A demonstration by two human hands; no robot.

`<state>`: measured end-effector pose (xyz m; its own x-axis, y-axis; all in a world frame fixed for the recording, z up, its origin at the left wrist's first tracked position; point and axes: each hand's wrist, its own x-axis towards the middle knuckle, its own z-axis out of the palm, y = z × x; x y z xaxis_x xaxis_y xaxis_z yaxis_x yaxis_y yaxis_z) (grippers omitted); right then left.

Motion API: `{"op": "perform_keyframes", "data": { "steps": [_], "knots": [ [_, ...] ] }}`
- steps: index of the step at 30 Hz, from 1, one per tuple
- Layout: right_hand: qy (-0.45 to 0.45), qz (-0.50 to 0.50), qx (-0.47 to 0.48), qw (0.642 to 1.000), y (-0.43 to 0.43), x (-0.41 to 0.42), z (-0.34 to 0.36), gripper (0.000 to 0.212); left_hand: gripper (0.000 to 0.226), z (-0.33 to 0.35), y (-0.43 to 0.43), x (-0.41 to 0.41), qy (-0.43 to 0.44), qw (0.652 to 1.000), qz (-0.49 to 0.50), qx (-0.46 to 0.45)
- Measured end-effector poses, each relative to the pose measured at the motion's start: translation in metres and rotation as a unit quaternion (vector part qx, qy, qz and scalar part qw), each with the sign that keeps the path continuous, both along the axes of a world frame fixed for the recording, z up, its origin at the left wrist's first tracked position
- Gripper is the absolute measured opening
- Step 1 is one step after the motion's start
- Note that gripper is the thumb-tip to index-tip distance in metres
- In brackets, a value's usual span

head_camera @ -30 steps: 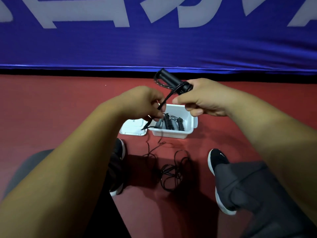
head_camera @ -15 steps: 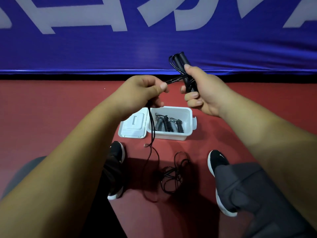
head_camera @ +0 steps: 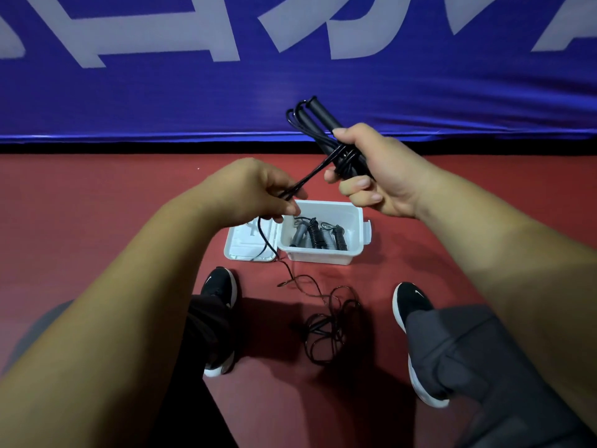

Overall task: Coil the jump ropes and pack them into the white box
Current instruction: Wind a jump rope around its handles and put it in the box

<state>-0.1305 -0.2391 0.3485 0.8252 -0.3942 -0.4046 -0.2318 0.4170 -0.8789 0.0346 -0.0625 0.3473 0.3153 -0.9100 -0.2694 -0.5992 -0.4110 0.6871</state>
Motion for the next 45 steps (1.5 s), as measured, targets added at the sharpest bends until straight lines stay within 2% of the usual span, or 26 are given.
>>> {"op": "perform_keyframes", "data": {
  "steps": [3,4,7,10,12,13,14,16,20,23,25,29,31,33,35,38,41,45],
  "knots": [
    [-0.001,0.016,-0.006,1.000,0.004,0.000,0.001,0.023,0.005,-0.004,-0.001,-0.008,-0.036,0.999,0.006,0.032],
    [-0.003,0.021,-0.006,1.000,0.004,0.000,0.001,0.023,0.013,-0.005,-0.001,-0.010,-0.036,0.998,0.008,0.042],
    [-0.014,0.014,0.003,1.000,0.002,0.000,0.002,0.018,0.023,-0.007,0.000,-0.011,0.012,0.998,0.032,0.049],
    [-0.024,-0.025,0.009,0.999,-0.003,0.001,0.002,0.014,0.018,-0.008,0.001,-0.003,0.087,0.994,0.058,0.031],
    [-0.029,-0.051,0.013,0.998,-0.007,0.001,0.002,0.014,0.012,-0.005,0.004,0.001,0.129,0.990,0.045,0.025],
    [-0.031,-0.059,0.015,0.998,-0.008,0.001,0.002,0.015,0.016,-0.003,0.005,0.002,0.139,0.989,0.032,0.028],
    [-0.032,-0.061,0.015,0.997,-0.009,0.000,0.003,0.016,0.020,-0.002,0.006,0.002,0.131,0.991,0.019,0.033],
    [-0.029,-0.052,0.011,0.998,-0.008,-0.002,0.003,0.018,0.022,-0.001,0.006,0.002,0.062,0.997,0.001,0.044],
    [-0.027,0.004,-0.009,1.000,0.002,-0.004,0.003,0.021,0.011,-0.010,0.001,0.000,-0.048,0.997,0.016,0.060],
    [-0.025,0.043,-0.002,0.999,0.006,-0.005,0.005,0.018,0.002,-0.016,-0.004,-0.002,-0.110,0.993,0.042,0.032],
    [-0.020,0.084,0.006,0.996,0.009,-0.007,0.009,0.013,0.004,-0.021,-0.007,0.001,-0.143,0.987,0.069,0.008],
    [0.003,0.203,0.023,0.979,0.014,-0.014,0.009,0.013,0.009,-0.022,-0.012,0.006,-0.093,0.985,0.123,-0.071],
    [0.031,0.282,0.035,0.958,0.017,-0.018,0.004,0.018,0.022,-0.014,-0.012,0.004,-0.027,0.984,0.139,-0.111],
    [0.061,0.348,0.043,0.934,0.019,-0.020,-0.003,0.018,0.014,-0.006,-0.012,0.001,0.043,0.982,0.126,-0.131],
    [0.087,0.388,0.047,0.916,0.020,-0.021,-0.008,0.021,0.006,0.001,-0.011,-0.006,0.049,0.984,0.108,-0.135],
    [0.122,0.413,0.017,0.902,0.022,-0.021,-0.014,0.028,0.007,0.005,-0.012,-0.011,0.099,0.977,0.111,-0.150],
    [0.147,0.397,-0.020,0.906,0.024,-0.019,-0.017,0.011,0.014,0.007,-0.011,-0.010,0.103,0.978,0.085,-0.163],
    [0.182,0.383,-0.071,0.903,0.024,-0.015,-0.027,0.009,0.013,0.009,-0.009,-0.013,0.084,0.983,0.044,-0.157]
  ]
}}
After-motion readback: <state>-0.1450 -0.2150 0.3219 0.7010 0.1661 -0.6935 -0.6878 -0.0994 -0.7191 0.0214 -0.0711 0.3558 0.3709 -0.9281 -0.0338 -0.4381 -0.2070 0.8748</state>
